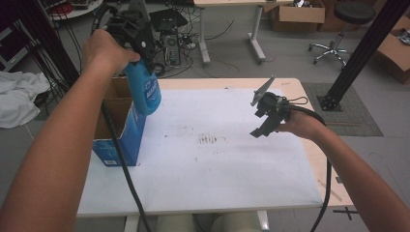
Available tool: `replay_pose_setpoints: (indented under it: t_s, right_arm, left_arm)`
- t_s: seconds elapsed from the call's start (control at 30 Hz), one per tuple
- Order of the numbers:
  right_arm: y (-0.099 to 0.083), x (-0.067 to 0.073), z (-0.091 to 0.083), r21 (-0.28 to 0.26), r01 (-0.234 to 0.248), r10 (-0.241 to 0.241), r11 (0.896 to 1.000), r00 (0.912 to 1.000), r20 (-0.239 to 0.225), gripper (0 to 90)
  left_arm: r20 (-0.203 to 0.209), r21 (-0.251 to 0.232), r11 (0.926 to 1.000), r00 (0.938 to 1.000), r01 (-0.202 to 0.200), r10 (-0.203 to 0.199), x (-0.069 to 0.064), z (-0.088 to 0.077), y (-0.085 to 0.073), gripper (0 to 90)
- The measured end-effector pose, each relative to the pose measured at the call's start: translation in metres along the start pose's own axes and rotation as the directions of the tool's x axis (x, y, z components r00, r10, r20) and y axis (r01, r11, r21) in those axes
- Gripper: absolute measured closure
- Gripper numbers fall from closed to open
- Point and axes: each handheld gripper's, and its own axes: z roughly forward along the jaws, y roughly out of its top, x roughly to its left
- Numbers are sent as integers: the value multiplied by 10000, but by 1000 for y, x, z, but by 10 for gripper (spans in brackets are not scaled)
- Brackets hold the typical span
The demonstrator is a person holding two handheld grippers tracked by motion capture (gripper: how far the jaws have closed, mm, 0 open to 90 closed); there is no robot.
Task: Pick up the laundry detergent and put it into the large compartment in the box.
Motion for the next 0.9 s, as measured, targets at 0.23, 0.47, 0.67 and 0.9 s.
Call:
replay_pose_setpoints:
  t_s: [0.23,0.47,0.67,0.9]
  right_arm:
    - [0,-3,-1,-103,-21,22,9999,10000,49,178]
    - [2,-1,0,-178,82,-82,9998,10000,8,178]
    - [1,-2,-2,-225,108,-108,9997,9999,25,178]
    - [0,-3,-3,-285,29,-27,9996,10000,57,178]
  left_arm:
    - [-395,-65,9961,9953,878,-880,18,-18,-7,380]
    - [-592,-283,9864,9848,1617,-1632,33,-32,-15,380]
    - [-781,-338,9798,9768,1971,-1992,45,-30,-22,380]
    - [-1149,-271,9754,9686,2189,-2205,57,-22,-29,380]
